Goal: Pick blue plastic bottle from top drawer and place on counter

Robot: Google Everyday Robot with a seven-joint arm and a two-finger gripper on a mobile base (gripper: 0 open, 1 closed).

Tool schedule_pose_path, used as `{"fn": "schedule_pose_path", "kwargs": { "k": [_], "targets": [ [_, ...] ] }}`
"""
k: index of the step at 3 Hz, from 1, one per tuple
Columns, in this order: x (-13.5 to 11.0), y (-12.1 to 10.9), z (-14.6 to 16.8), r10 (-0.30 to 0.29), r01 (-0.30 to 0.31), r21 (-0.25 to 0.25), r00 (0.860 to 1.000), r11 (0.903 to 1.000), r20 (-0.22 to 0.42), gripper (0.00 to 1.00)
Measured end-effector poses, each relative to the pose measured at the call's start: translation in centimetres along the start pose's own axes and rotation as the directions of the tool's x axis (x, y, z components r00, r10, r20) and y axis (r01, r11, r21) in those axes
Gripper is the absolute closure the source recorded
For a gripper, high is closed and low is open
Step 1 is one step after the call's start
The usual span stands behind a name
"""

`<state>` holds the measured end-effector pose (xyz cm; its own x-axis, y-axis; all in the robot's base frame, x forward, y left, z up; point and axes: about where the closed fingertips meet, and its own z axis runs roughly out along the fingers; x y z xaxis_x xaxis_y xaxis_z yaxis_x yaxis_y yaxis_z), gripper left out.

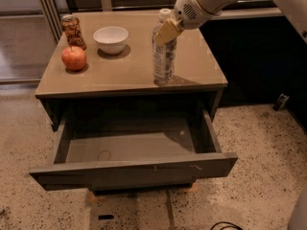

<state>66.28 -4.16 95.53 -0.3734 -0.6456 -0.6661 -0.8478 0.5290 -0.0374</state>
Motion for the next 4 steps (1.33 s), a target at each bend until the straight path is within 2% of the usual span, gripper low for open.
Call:
{"fn": "schedule_pose_path", "kwargs": {
  "k": [1, 3, 4],
  "targets": [
    [0.61, -0.34, 2.08, -0.008, 0.008, 0.006, 1.000, 1.0000, 0.025, 1.00],
    [0.56, -0.10, 2.57, -0.013, 0.013, -0.009, 1.000, 0.9999, 0.012, 1.00],
    [0.56, -0.10, 2.57, -0.013, 0.013, -0.009, 1.000, 0.9999, 0.012, 0.81]
  ]
}}
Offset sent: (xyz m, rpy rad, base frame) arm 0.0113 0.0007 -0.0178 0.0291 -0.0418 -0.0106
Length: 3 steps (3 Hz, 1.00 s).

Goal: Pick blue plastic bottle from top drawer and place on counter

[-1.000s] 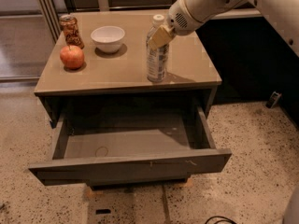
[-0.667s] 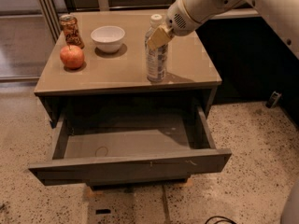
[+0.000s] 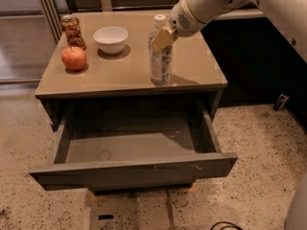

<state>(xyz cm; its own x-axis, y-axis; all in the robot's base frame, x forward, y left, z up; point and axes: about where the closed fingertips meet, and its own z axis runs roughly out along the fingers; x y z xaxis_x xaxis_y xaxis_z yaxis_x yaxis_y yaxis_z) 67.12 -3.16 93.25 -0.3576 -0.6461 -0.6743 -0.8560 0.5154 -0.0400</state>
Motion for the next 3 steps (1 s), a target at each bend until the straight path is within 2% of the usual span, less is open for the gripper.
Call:
{"fn": "schedule_pose_path", "kwargs": {
  "k": [3],
  "targets": [
    [0.00, 0.01, 0.01, 0.000, 0.000, 0.000, 1.000, 1.0000, 0.000, 0.11]
  ]
}}
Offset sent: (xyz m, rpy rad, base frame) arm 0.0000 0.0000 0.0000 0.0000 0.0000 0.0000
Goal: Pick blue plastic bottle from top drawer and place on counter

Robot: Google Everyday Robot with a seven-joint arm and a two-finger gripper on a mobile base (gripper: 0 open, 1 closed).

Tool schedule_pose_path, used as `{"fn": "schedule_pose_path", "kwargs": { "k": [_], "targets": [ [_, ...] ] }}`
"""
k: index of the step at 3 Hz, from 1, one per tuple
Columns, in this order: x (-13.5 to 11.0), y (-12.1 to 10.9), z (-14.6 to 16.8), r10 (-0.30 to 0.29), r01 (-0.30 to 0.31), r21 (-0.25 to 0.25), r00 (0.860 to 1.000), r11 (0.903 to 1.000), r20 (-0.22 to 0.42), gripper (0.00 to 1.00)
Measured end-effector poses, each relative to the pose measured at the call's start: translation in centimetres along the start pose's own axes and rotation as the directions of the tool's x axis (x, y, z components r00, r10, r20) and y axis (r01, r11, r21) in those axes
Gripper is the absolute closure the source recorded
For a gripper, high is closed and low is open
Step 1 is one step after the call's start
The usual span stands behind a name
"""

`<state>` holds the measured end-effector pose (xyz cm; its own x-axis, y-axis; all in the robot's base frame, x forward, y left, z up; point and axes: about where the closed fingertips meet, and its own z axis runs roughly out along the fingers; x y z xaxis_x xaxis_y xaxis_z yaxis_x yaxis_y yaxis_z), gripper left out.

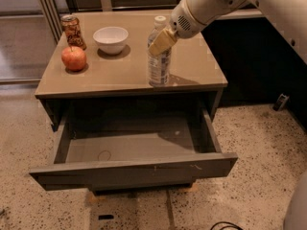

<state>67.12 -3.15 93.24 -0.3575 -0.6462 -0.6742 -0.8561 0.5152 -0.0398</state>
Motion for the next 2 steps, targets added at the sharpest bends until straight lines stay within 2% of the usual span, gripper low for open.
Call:
{"fn": "schedule_pose_path", "kwargs": {
  "k": [1, 2],
  "targets": [
    [0.00, 0.00, 0.00, 0.000, 0.000, 0.000, 1.000, 1.0000, 0.000, 0.00],
    [0.00, 0.00, 0.01, 0.000, 0.000, 0.000, 1.000, 1.0000, 0.000, 0.00]
  ]
}}
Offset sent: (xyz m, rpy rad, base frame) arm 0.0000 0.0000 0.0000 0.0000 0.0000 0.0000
